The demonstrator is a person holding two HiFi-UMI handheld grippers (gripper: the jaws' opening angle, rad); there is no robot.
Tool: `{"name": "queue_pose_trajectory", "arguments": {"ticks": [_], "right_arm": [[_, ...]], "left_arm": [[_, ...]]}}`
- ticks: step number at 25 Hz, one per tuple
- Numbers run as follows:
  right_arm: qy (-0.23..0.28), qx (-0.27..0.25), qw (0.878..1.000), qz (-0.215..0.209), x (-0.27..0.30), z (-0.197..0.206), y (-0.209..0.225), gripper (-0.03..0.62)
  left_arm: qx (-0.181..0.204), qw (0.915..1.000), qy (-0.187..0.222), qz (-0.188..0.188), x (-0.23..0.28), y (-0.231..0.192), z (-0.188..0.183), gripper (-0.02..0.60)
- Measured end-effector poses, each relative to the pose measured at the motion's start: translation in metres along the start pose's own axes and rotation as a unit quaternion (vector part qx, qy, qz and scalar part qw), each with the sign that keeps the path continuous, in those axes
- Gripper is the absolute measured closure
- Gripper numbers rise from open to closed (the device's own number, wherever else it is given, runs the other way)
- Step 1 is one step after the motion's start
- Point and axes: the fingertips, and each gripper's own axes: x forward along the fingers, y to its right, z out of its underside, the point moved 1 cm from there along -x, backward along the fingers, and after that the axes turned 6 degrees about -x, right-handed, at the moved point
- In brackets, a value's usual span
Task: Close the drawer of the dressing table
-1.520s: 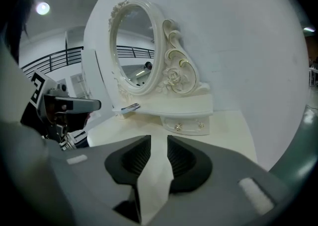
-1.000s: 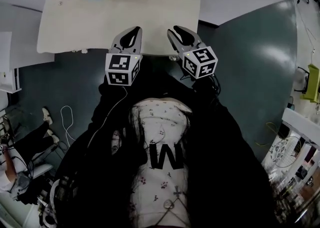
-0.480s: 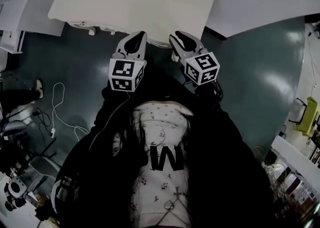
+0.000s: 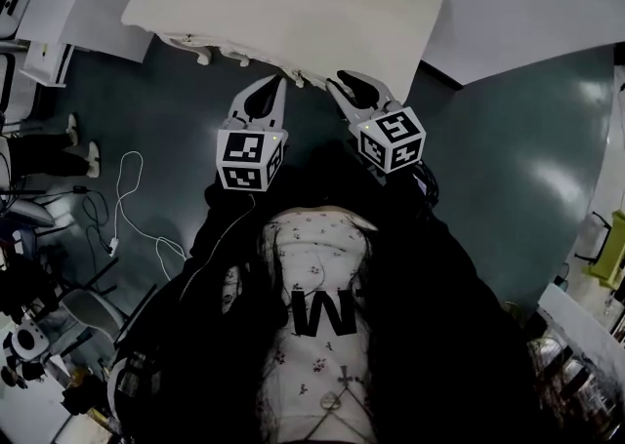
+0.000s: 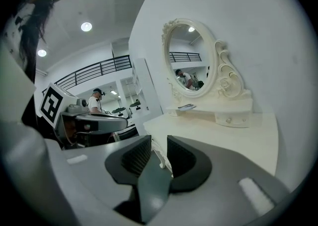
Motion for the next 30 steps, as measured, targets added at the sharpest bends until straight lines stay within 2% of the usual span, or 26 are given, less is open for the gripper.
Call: {"name": "queue_pose_trajectory", "arguments": {"ticks": [5, 12, 16, 24, 30], "right_arm": [[0.002, -0.002, 1.000, -0.003, 0.013, 0.001, -0.025, 0.487], [-0.008, -0.002, 1.000, 0.007, 0.020, 0.009, -0.085, 0.487], [-0.011, -0.002, 1.000, 0.013, 0.021, 0.018, -0.127, 0.487], [-0.012, -0.003, 1.000, 0.016, 0.022, 0.035, -0.199, 0.491], [-0.010, -0.020, 0.999, 0.031, 0.012, 0.042, -0.227, 0.535]], "left_arm": [[0.002, 1.0000, -0.001, -0.002, -0.028, -0.017, 0.011, 0.581], [-0.021, 0.9995, 0.000, -0.025, -0.091, -0.066, 0.032, 0.581], [-0.031, 0.9994, -0.003, -0.015, -0.126, -0.081, 0.050, 0.581], [-0.022, 0.9996, 0.000, 0.018, -0.172, -0.090, 0.076, 0.581], [-0.019, 0.9990, 0.012, 0.039, -0.192, -0.084, 0.087, 0.581]]}}
